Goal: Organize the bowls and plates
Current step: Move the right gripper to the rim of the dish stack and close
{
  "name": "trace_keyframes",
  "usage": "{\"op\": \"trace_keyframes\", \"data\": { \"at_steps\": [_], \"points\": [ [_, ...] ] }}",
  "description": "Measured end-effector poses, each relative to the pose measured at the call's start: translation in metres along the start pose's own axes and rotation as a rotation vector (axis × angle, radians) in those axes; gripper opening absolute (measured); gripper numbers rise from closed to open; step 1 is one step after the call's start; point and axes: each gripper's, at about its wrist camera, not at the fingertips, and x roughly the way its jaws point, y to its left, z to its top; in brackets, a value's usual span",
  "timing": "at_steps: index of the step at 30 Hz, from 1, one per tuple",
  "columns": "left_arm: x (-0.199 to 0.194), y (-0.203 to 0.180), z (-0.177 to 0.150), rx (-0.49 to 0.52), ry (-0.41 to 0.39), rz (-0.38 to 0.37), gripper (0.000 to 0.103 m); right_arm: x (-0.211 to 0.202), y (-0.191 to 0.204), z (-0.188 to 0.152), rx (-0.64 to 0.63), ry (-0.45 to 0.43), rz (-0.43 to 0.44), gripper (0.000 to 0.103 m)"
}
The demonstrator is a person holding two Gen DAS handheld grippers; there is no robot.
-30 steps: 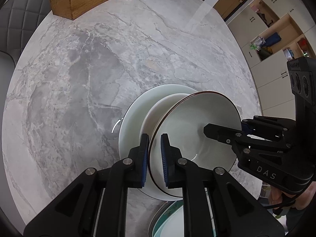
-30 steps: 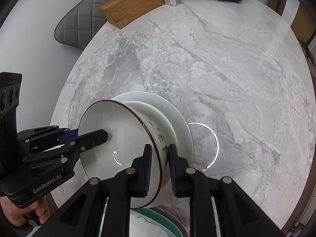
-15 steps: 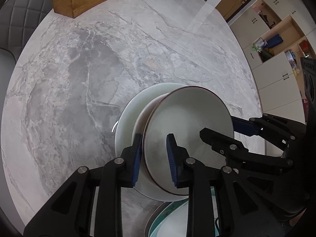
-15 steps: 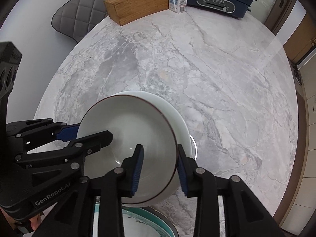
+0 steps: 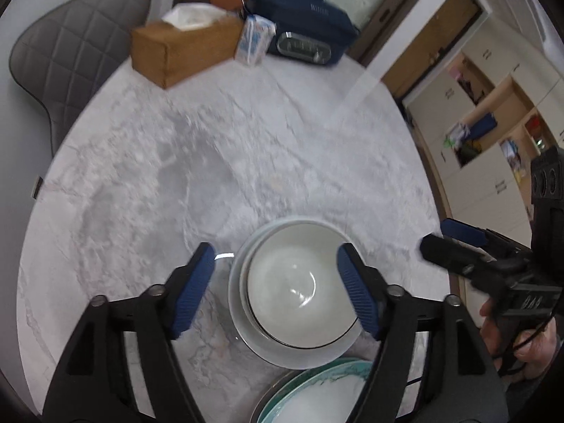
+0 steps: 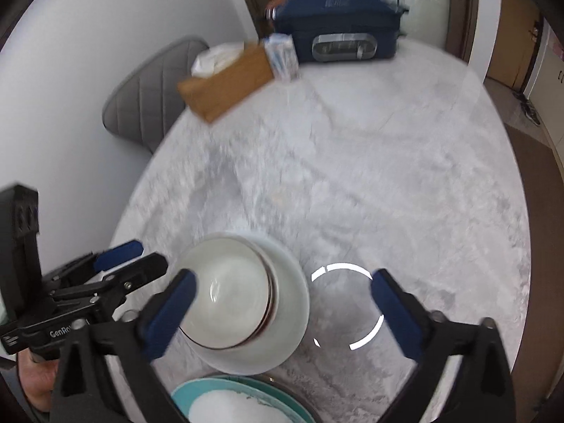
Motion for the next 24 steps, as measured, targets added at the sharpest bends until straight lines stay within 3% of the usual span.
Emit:
{"op": "trace_keyframes", "data": {
  "at_steps": [2, 5, 9, 13, 15, 17, 24],
  "points": [
    [-0.006, 0.006, 0.003, -0.034, -0.015, -0.022, 0.088, -0.01, -0.014, 0.004, 0.023, -0.019, 0.073, 0.103],
    [0.001, 0.016, -0.002, -0.075, 0.073, -0.089, 0.088, -0.002, -0.039, -0.001, 0.099, 0.014, 0.185, 0.103],
    [0.005, 0.033, -0.026, -0.08, 0.087, -0.05, 0.088, 0.028, -0.063, -0.02, 0.163, 0.175, 0.114, 0.102],
    [0.016, 0.047, -0.042, -0.069, 0.134, -0.013, 0.088, 0.04, -0.057, -0.035, 0.079, 0.162, 0.022, 0.098],
    [0.024, 0.05, -0.047, -0.042, 0.151, -0.021, 0.088, 0.052, -0.051, -0.041, 0.033, 0.187, 0.005, 0.081],
    [0.031, 0.05, -0.051, -0.023, 0.164, -0.008, 0.088, 0.064, -0.047, -0.044, 0.024, 0.215, 0.024, 0.075],
    [0.042, 0.065, -0.06, -0.084, 0.187, -0.061, 0.089, 0.085, -0.039, -0.041, -0.01, 0.234, 0.028, 0.071]
  ]
}}
